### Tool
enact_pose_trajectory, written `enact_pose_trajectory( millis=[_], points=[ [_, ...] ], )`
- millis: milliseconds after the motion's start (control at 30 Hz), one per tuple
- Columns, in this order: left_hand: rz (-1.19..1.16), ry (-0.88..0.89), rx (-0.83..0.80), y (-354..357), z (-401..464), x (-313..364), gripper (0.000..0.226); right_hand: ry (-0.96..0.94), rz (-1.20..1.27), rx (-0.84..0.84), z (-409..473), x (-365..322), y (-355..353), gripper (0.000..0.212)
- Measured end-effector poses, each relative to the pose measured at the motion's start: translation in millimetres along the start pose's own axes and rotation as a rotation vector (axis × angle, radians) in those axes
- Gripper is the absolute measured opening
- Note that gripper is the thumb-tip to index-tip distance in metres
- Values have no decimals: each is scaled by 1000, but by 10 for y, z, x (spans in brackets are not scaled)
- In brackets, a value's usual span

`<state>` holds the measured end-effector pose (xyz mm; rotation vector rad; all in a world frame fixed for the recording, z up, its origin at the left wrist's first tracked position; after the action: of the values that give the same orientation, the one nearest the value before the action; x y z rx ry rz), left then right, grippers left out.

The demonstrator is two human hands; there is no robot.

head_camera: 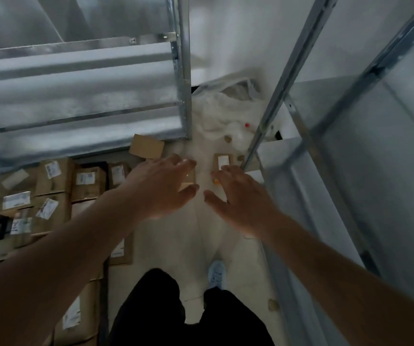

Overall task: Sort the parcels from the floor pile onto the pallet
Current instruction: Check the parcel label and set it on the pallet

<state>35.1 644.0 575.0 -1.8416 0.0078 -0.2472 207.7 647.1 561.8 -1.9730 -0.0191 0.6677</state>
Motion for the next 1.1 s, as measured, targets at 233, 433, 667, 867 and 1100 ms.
enact_pose_trajectory(
  millis=[233, 433, 667, 867, 1100],
  points=[
    [7, -45, -116, 111, 936, -233, 66, 10, 45, -64, 849, 431, -167, 59],
    [-96, -5, -172, 384, 1970, -555, 63, 101, 95, -84, 1789, 762, -91, 62],
    [-171, 3, -219, 1087, 3216, -1130, 68, 267, 117, -137, 2954, 1301, 431, 56],
    [-246, -78, -317, 2207, 4138, -1496, 66, 370, 192, -185, 3970, 1981, 1294, 57],
    [-294, -162, -391, 3910, 5036, -1770, 64, 489, 349, -137, 5054, 3068, 2497, 53]
  ],
)
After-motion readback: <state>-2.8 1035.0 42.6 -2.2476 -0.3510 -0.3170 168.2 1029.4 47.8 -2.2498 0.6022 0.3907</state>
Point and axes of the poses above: each hand's wrist, its own z-axis towards the middle knuckle, its own y-axis out of the palm, x = y × z, the point moved 5 cm from there along z, towards the middle knuckle, and after that the axes turned 3 degrees about -y, right-handed, at the moved point
